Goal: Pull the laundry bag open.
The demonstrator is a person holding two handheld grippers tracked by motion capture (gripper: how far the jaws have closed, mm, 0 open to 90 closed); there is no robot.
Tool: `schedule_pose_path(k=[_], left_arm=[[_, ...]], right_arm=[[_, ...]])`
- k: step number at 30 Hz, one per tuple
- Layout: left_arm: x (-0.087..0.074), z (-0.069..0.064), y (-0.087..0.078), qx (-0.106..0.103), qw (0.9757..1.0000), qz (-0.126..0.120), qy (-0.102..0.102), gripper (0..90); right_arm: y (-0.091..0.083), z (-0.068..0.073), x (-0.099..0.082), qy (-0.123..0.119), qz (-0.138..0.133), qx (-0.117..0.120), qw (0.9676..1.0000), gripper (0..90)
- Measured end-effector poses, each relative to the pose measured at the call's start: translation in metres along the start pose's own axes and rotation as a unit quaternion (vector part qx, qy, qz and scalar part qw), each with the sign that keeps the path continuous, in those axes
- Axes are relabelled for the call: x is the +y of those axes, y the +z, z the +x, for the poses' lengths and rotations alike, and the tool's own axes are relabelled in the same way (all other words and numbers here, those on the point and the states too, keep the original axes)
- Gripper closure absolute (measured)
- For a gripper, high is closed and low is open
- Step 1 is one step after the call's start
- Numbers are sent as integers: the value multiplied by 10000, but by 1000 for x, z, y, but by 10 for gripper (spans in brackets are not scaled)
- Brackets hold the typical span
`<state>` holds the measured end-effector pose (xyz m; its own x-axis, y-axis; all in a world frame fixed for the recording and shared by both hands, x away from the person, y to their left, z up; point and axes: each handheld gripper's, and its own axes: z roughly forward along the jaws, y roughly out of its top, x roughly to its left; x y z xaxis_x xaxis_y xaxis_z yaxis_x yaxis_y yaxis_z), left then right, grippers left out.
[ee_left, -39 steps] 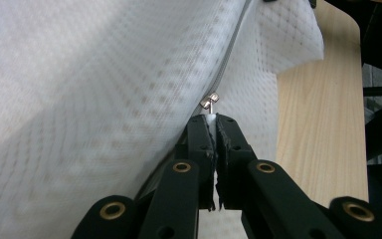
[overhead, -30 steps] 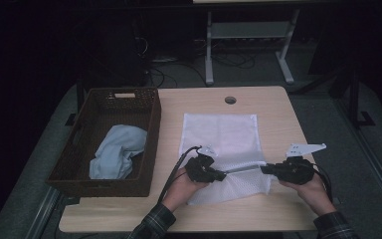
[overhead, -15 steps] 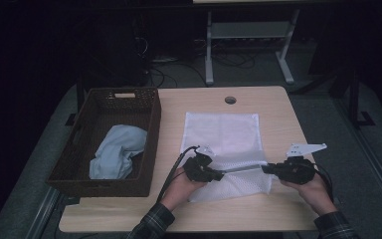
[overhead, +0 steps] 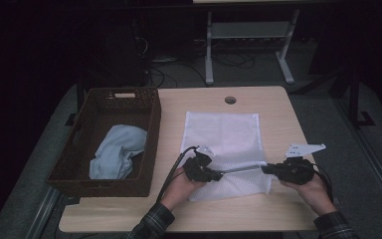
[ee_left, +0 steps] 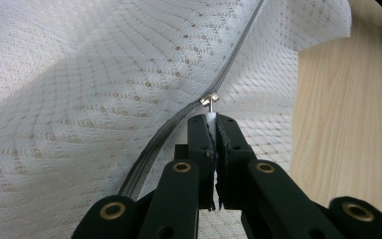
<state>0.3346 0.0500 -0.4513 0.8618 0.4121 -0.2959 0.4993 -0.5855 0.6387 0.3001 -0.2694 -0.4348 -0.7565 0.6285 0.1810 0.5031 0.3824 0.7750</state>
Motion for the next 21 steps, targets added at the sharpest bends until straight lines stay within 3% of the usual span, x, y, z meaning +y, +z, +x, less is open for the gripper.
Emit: schedule_pose_path(k=[1, 3, 5, 9, 14, 21], left_arm=[[0, 0, 0, -10, 10000, -8, -2, 871], [0, 0, -1, 242, 9996, 121, 27, 872], [-3, 6, -3, 117, 9998, 49, -167, 872], [-1, 4, -7, 230, 9997, 66, -38, 871], [-3, 6, -7, 124, 9999, 81, -72, 871], [-7, 9, -13, 179, 9996, 166, -102, 871]], right_arm=[[0, 0, 0, 6, 1, -2, 10000, 863], [-2, 0, 0, 9, -25, -45, 10000, 865], [-7, -3, 0, 65, -125, -164, 9998, 866], [-9, -5, -1, 71, -123, -128, 9998, 865], [-8, -7, -2, 87, -48, -119, 9999, 864], [-9, -13, -5, 152, 7, -243, 9996, 864]])
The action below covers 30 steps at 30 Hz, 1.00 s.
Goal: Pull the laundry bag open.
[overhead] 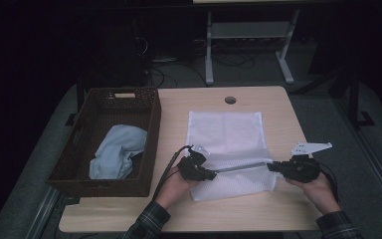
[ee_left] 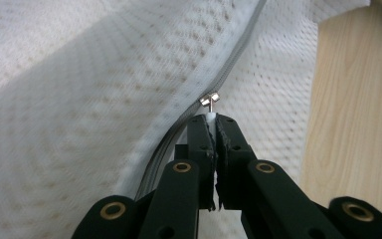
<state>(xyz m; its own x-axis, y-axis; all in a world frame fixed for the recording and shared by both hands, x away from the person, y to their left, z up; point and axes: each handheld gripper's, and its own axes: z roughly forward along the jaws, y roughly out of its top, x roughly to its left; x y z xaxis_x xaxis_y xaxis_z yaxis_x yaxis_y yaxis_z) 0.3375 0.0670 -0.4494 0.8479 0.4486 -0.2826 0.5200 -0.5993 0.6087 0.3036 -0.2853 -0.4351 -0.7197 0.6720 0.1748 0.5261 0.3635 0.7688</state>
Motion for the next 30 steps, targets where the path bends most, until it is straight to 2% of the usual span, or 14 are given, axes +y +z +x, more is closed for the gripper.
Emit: schedule_pose_path(k=[7, 17, 22, 26, 30], left_arm=[[-6, 5, -9, 37, 10000, 9, -48, 871], [-13, 9, -15, 63, 9999, 21, -116, 871], [-14, 9, -14, 92, 9999, 82, -103, 871], [-15, 11, -16, 75, 9998, 54, -173, 871], [-15, 11, -14, 28, 9998, 66, -181, 871]], right_arm=[[-4, -8, -4, 78, 27, -174, 9998, 864], [-7, -15, -7, 153, 53, -272, 9995, 864], [-8, -17, -8, 139, 77, -313, 9994, 864], [-13, -23, -10, 208, 53, -432, 9988, 864], [-13, -26, -12, 210, 75, -451, 9987, 864]])
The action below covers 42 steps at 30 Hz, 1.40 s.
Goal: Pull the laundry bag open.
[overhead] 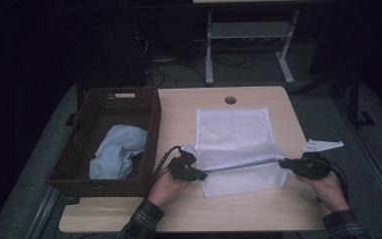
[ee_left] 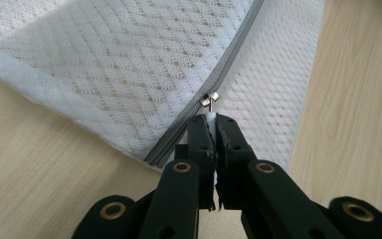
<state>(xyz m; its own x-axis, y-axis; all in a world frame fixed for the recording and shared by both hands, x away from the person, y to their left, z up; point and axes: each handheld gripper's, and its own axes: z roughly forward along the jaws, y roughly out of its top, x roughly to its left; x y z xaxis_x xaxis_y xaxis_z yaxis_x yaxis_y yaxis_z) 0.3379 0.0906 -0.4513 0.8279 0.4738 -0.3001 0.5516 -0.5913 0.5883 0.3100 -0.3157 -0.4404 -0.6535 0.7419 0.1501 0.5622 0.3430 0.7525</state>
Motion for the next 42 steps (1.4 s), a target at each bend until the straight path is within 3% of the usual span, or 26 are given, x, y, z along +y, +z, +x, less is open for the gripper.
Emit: schedule_pose_path(k=[12, 23, 26, 28, 32, 36, 42], left_arm=[[-2, 8, -5, 191, 9998, 18, -76, 871], [5, 6, 4, 258, 9995, 134, 77, 863], [8, 7, 9, 302, 9993, 184, 129, 859], [8, 7, 9, 306, 9993, 193, 135, 847], [8, 7, 7, 353, 9992, 107, 146, 731], [8, 4, 4, 347, 9992, 73, 195, 580], [6, -3, -4, 466, 9982, -110, 364, 358]], right_arm=[[-6, -17, -7, 248, -26, -198, 9995, 863], [-2, -21, -11, 245, 302, -240, 9990, 837], [-2, -23, -15, 269, 437, -325, 9982, 762], [-4, -24, -17, 284, 401, -430, 9979, 608], [-11, -22, -14, 292, 77, -522, 9982, 405], [-6, -14, -10, 114, -52, -377, 9992, 366], [11, 2, 0, -242, -1, -258, 9994, 332]])
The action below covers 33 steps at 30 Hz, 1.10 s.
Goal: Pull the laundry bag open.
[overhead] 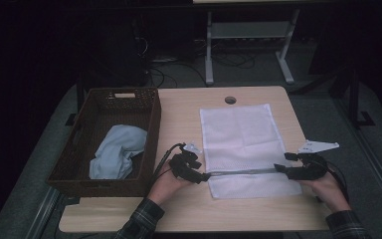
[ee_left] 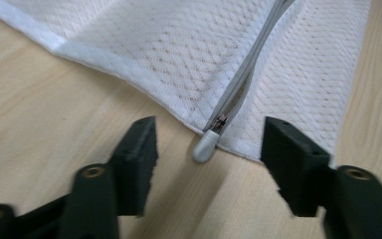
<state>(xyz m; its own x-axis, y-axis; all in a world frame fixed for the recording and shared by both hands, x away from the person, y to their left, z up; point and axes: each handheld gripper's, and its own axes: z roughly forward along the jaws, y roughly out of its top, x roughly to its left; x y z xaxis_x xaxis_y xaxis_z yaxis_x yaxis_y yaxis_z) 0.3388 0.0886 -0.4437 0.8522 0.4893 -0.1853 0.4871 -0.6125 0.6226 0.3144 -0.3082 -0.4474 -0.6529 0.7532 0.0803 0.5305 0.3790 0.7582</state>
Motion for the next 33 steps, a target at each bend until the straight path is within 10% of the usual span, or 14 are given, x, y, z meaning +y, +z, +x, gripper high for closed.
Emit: schedule_pose_path(k=[15, 25, 33], left_arm=[[-32, -19, -16, 238, 9991, -356, 77, 185], [-37, -17, -16, 280, 9986, -453, 21, 185], [-36, -16, -19, 338, 9981, -525, 6, 185]], right_arm=[[60, 31, 35, -170, 123, 203, 9996, 373], [94, 29, 41, -291, 447, 16, 9986, 391], [88, 16, 36, -122, 412, -302, 9986, 395]])
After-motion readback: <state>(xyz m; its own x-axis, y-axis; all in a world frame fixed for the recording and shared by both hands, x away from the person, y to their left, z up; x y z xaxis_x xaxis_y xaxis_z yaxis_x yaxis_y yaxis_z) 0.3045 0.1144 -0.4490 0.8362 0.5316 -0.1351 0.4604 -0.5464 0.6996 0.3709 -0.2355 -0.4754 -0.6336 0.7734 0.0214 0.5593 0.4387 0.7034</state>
